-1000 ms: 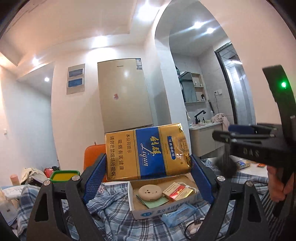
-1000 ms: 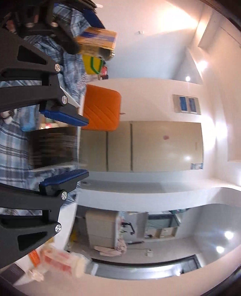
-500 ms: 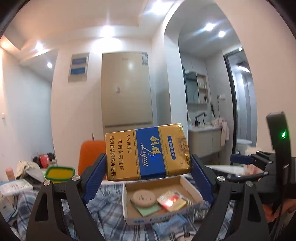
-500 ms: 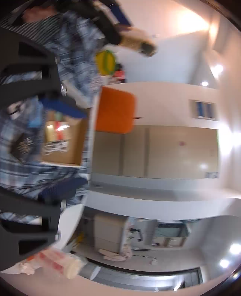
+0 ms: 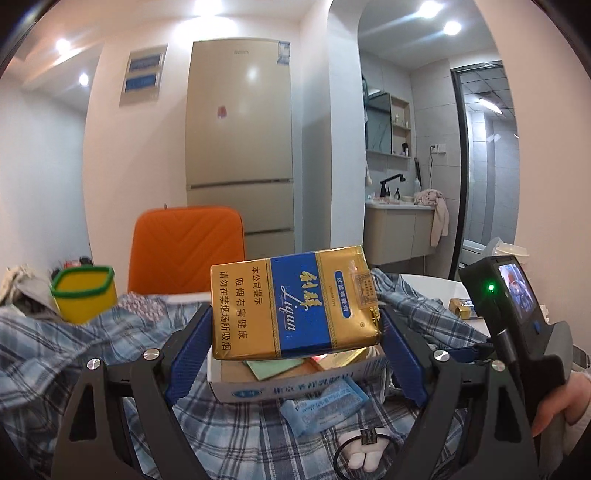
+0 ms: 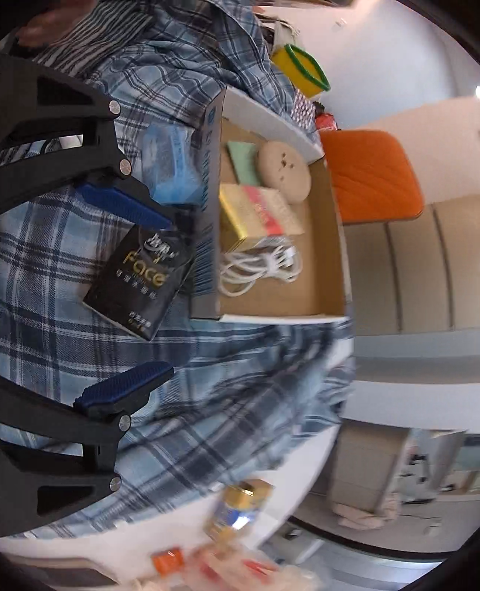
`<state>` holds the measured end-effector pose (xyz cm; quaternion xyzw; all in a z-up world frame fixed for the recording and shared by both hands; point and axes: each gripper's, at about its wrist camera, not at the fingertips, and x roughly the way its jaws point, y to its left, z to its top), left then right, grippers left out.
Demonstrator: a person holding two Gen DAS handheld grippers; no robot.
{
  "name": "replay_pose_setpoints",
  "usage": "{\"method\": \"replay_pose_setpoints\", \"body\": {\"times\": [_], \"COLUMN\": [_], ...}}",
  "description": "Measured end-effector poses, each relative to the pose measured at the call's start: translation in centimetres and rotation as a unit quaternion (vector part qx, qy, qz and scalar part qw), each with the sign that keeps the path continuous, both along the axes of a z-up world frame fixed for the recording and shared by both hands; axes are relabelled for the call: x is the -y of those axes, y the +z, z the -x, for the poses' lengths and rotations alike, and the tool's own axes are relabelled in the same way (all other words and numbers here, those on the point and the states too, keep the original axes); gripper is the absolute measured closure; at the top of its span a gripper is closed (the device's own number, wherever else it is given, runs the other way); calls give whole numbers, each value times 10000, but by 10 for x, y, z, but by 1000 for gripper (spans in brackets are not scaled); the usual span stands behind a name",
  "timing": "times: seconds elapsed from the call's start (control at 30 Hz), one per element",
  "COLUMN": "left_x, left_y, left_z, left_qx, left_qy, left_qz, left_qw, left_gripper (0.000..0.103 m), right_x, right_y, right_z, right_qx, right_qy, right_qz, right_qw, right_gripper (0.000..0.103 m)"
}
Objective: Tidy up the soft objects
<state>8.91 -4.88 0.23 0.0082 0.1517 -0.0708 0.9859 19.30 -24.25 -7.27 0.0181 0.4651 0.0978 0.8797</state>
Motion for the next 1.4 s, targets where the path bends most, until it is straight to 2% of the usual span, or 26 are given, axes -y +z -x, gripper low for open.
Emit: {"method": "replay_pose_setpoints", "body": {"times": [0.1, 0.2, 0.4, 0.47, 0.67, 0.8, 0.97, 1.07, 1.13, 1.2, 1.37, 1.4], "left_x": [0, 4, 13, 13, 5, -4, -2, -3, -3, -4, -6, -6], "left_y": [-5, -5, -5, -4, -3, -2, -3, -2, -1, -2, -2, -2], "left_z": [-3, 3, 12, 14, 9, 10, 9, 11, 11, 11, 12, 12], "left_qx": [-138, -67, 172, 204, 123, 130, 113, 161, 181, 173, 187, 188], "left_qy": [17, -27, -100, -113, -126, -125, -134, -122, -117, -119, -126, -130], "left_qz": [26, -76, -298, -300, -127, 96, 53, 76, 88, 97, 150, 147], "left_qw": [9999, 9999, 9994, 9993, 9998, 9998, 9998, 9998, 9997, 9997, 9996, 9996], "left_gripper": [17, 17, 17, 17, 17, 17, 17, 17, 17, 17, 17, 17], "right_x": [2, -2, -18, -26, -42, -39, -39, -34, -30, -27, -26, -28], "right_y": [-9, -13, -15, -15, -13, -14, -15, -8, -1, 3, 9, 9], "right_z": [-3, -4, -3, -1, 6, 3, 3, 10, 14, 18, 27, 28], "right_qx": [-206, -295, -226, -210, -43, -126, -127, 127, 284, 376, 404, 354], "right_qy": [75, 186, 384, 471, 770, 782, 797, 726, 741, 795, 1210, 1323], "right_qz": [-197, -177, 11, 261, 562, 501, 494, 402, 255, 135, 64, 55], "right_qw": [9996, 9992, 9990, 9983, 9954, 9956, 9955, 9965, 9965, 9960, 9918, 9906], "right_gripper": [27, 27, 27, 27, 27, 26, 25, 44, 62, 71, 72, 66]}}
